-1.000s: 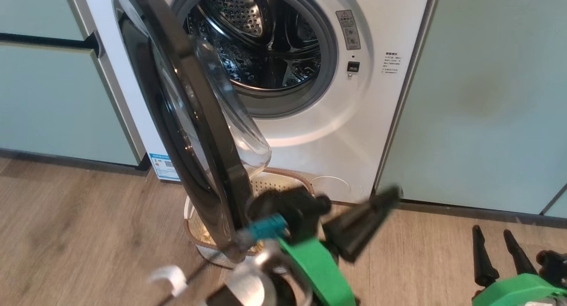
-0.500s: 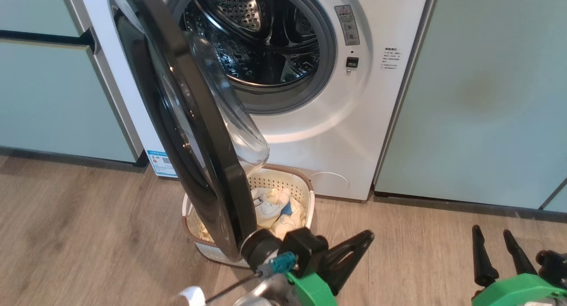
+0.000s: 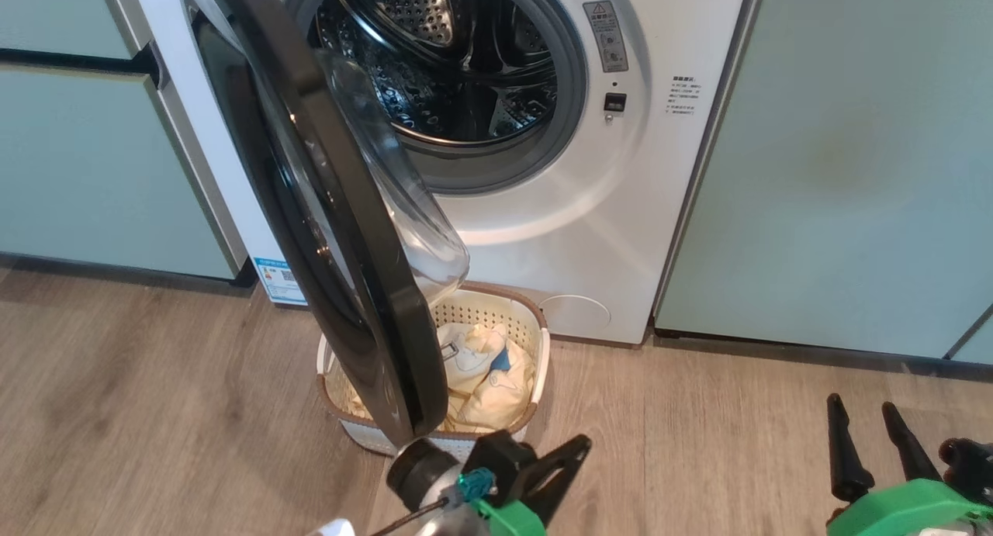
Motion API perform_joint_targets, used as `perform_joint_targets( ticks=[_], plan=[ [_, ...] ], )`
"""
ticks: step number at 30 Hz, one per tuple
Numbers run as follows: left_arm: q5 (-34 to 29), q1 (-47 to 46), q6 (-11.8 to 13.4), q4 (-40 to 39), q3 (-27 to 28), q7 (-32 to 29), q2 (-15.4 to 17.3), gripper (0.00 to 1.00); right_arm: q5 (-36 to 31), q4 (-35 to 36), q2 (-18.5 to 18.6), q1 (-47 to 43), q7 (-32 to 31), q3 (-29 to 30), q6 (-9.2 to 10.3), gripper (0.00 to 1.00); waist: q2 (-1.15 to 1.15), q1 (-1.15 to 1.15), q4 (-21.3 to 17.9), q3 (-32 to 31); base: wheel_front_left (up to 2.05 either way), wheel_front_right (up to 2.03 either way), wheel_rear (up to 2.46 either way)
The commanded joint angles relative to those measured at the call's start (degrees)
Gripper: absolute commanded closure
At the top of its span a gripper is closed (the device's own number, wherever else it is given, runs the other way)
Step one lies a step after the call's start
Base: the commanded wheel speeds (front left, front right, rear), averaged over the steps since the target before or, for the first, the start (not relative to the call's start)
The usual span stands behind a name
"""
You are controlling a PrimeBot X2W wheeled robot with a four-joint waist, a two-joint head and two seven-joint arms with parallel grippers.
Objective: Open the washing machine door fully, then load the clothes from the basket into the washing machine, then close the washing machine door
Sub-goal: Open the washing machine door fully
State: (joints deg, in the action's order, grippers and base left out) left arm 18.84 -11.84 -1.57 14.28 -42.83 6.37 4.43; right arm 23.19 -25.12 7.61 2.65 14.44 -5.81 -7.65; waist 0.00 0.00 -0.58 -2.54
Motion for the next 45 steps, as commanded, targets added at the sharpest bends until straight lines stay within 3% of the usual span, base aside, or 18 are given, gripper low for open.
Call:
perform_joint_targets(
  ticks=[1,19,30,45],
  plan=[
    [0.34,-2.4,0.45,-0.95,2.27,1.17,-0.3,1.0,0.1,1.91,0.92,1.48,0.56,-0.89,0.16,0.0,0.0,0.0,0.1,0.13,0.0,0.0,0.0],
    [5.58,-4.77,4.12,2.52,8.41,7.48,-1.18,1.0,-0.07,1.86,0.69,1.58,0.56,-0.99,0.16,0.0,0.0,0.0,0.85,1.31,0.0,0.0,0.0],
    [7.15,-5.48,6.73,2.16,12.58,8.28,-1.2,1.0,-0.03,1.78,0.79,1.7,0.56,-1.07,0.16,0.0,0.0,0.0,1.57,1.75,0.0,0.0,0.0],
    [7.21,-4.53,8.07,2.04,15.22,8.59,-1.07,1.0,0.19,1.4,0.78,1.34,0.56,-1.01,0.16,0.0,0.0,0.0,3.51,0.97,0.0,0.0,0.0]
  ],
)
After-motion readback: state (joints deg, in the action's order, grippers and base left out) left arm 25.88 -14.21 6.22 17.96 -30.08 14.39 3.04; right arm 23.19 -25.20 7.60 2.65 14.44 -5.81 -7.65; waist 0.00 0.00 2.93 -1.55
